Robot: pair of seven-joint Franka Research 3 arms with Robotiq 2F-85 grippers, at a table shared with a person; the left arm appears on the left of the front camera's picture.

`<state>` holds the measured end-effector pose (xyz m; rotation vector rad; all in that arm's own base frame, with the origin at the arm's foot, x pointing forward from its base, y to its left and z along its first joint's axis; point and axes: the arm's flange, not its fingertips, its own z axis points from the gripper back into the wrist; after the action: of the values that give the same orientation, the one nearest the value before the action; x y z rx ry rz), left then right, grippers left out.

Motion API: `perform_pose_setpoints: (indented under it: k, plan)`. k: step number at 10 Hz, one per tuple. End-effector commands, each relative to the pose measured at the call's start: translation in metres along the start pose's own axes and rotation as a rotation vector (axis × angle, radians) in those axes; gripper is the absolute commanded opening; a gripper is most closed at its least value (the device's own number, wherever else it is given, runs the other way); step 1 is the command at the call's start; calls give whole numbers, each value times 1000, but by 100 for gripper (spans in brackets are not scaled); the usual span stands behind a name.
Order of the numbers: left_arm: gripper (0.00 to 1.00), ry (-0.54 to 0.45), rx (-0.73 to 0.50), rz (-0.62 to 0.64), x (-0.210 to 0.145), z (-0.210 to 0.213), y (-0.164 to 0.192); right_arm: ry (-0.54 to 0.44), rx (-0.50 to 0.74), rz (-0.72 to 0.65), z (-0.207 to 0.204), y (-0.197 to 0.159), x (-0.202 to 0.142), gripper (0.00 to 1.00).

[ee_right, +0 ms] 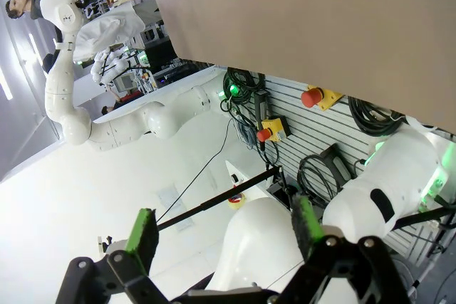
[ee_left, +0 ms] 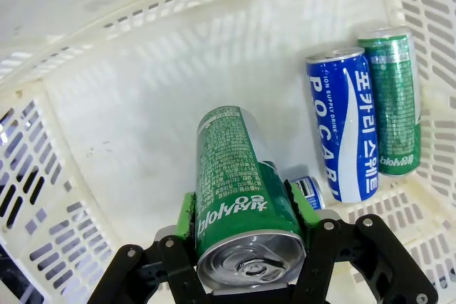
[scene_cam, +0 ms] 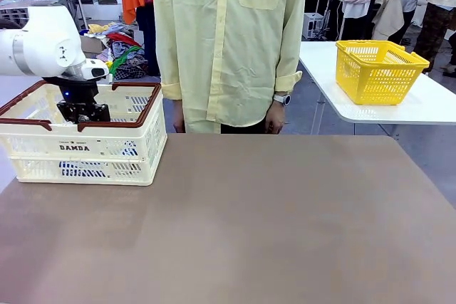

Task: Place the drinks into the Shopping basket.
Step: Pick up one drink and place it into the Shopping basket.

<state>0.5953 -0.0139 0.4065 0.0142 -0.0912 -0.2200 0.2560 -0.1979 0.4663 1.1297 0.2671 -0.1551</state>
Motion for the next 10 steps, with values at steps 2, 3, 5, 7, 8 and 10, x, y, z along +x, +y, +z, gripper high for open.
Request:
perform_pose_setpoints:
  k: [2, 3, 5, 7, 8, 10]
  plan:
    - [100, -22, 30, 47, 2, 6, 4, 4, 2, 13, 2, 2, -2, 100]
    - [100, -30, 34, 47, 2, 8, 4, 4, 2, 13, 2, 2, -2, 100]
    - [100, -60, 36, 62, 1, 17, 5, 4, 2, 13, 2, 2, -2, 100]
    - [100, -107, 43, 95, -7, 38, 9, 4, 2, 13, 2, 2, -2, 100]
    - [100, -156, 24, 130, -16, 59, 14, 4, 2, 13, 2, 2, -2, 100]
    - [100, -189, -57, 218, -53, 127, 18, 4, 2, 13, 2, 2, -2, 100]
